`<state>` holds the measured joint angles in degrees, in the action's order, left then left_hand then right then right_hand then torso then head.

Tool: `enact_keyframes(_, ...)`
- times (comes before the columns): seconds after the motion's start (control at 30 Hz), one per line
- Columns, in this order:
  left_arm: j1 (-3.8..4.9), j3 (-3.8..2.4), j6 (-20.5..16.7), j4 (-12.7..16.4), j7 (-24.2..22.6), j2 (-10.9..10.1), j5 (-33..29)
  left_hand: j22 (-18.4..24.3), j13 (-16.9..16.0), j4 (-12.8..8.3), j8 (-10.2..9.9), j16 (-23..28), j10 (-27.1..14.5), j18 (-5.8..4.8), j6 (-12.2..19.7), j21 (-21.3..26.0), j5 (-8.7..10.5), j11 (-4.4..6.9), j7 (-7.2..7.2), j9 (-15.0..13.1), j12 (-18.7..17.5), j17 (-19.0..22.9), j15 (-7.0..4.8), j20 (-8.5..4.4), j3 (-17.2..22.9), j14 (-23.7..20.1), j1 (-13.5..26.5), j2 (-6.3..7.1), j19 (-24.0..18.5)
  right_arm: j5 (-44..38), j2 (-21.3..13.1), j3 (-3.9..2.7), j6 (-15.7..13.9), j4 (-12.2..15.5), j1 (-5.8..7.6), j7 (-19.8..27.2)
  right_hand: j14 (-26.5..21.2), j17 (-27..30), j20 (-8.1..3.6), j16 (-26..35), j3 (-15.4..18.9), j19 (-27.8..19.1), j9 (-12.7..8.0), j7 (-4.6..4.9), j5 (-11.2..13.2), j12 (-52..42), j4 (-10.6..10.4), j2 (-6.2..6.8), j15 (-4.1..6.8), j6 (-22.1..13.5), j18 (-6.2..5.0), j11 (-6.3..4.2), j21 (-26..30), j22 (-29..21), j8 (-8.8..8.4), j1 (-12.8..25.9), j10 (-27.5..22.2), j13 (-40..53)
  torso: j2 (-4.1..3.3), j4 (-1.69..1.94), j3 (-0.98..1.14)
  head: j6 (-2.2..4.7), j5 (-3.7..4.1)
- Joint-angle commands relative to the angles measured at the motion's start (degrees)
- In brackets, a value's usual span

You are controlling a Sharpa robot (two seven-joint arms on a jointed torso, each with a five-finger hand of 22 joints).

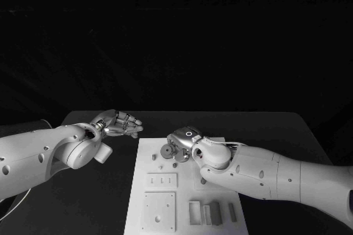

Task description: Assemble the parts on the task board

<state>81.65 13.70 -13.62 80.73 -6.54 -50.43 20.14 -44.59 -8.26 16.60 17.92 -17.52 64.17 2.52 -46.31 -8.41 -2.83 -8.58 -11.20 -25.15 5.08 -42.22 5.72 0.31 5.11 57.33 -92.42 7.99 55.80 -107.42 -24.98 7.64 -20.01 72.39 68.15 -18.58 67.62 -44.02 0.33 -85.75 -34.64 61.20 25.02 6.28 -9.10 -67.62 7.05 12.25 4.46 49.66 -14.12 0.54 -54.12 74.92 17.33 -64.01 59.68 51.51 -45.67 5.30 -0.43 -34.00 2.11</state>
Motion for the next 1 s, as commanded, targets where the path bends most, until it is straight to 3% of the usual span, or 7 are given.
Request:
enact_keyframes(0.03, 0.11, -0.04, 0.5, 0.2, -0.5, 0.0, 0.1, -0.1, -0.1, 0.0, -0.4, 0.3, -0.3, 0.89, 0.4, 0.3, 0.00, -0.04, -0.13, -0.1, -0.2, -0.1, 0.09, -0.19, 0.3, 0.3, 0.4, 0.35, 0.3, -0.1, 0.0, 0.01, 1.3, -0.2, -0.04, 0.6, 0.3, -0.1, -0.27, 0.0, 0.1, 0.0, 0.1, 1.48, -0.1, -0.4, 0.4, -0.74, 0.02, 3.7, -0.88, 0.87, 0.0, 1.0, 0.25, -0.2, -2.3, -0.1, 0.02, 0.02, -0.05, 0.01, 0.02)
enact_keyframes(1.0, 0.11, -0.04, 0.5, 0.2, -0.5, -0.1, 0.1, -0.1, -0.1, 0.0, -0.4, 0.4, -0.3, 0.89, 0.5, 0.3, 0.00, -0.04, -0.13, -0.1, -0.2, -0.1, 0.09, -0.19, 0.3, 0.3, 0.4, 0.40, 0.4, 0.0, -0.7, 0.14, 2.3, -0.8, -0.04, 0.6, 0.2, -0.1, -0.25, 0.0, 0.4, -0.2, 0.2, 1.22, -0.1, -0.4, 1.5, -1.51, 0.21, 4.5, -0.88, 0.63, 0.0, 1.1, 0.71, -0.2, -2.2, -0.2, -0.02, -0.07, 0.10, 0.08, 0.17)
